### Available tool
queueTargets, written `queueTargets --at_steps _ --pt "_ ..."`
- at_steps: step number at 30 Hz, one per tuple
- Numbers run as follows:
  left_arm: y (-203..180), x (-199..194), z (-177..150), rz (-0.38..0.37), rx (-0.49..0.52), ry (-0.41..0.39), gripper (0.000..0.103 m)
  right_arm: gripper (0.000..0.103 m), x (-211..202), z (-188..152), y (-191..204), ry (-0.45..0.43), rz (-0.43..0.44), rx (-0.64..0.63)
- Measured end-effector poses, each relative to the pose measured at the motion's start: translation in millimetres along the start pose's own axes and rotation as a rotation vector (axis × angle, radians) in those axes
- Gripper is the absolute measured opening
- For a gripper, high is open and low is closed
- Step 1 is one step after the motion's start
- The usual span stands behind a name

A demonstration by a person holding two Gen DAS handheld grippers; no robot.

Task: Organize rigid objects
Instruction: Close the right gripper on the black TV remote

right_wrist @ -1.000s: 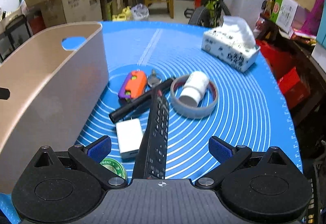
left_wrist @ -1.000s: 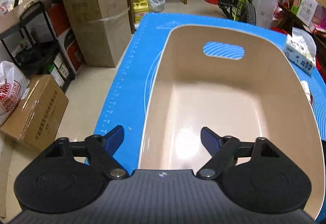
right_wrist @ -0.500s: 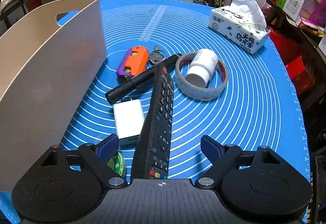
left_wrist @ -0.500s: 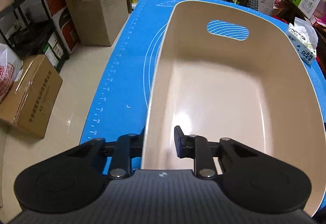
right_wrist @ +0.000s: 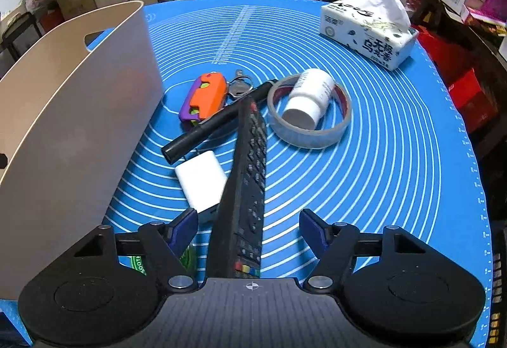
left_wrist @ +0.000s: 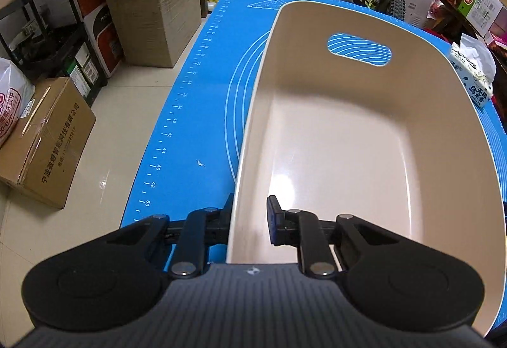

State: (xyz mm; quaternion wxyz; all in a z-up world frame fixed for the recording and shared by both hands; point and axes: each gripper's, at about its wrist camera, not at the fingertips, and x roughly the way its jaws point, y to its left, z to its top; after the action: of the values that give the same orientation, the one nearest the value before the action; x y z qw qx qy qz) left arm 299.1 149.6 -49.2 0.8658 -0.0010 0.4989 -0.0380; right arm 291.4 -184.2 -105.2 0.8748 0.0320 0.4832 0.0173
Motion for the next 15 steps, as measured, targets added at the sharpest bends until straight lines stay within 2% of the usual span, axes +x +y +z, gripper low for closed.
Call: queueTargets --at_steps 5,10,15 --pt "-0.2 0.4 -0.4 0.004 -0.002 -0.001 0.021 0.06 7.4 -2.6 -4.6 0.038 0.009 0.012" --pt "-0.2 0.3 -0.7 0.004 -0.002 -0.003 0.021 0.053 9.7 -1.0 1.4 0.03 -0.026 -0.027" --pt "-0.2 0.7 -0.4 0.009 -0.004 -0.002 0.021 0.039 12.0 2.5 0.5 0.023 -0.036 -0.039"
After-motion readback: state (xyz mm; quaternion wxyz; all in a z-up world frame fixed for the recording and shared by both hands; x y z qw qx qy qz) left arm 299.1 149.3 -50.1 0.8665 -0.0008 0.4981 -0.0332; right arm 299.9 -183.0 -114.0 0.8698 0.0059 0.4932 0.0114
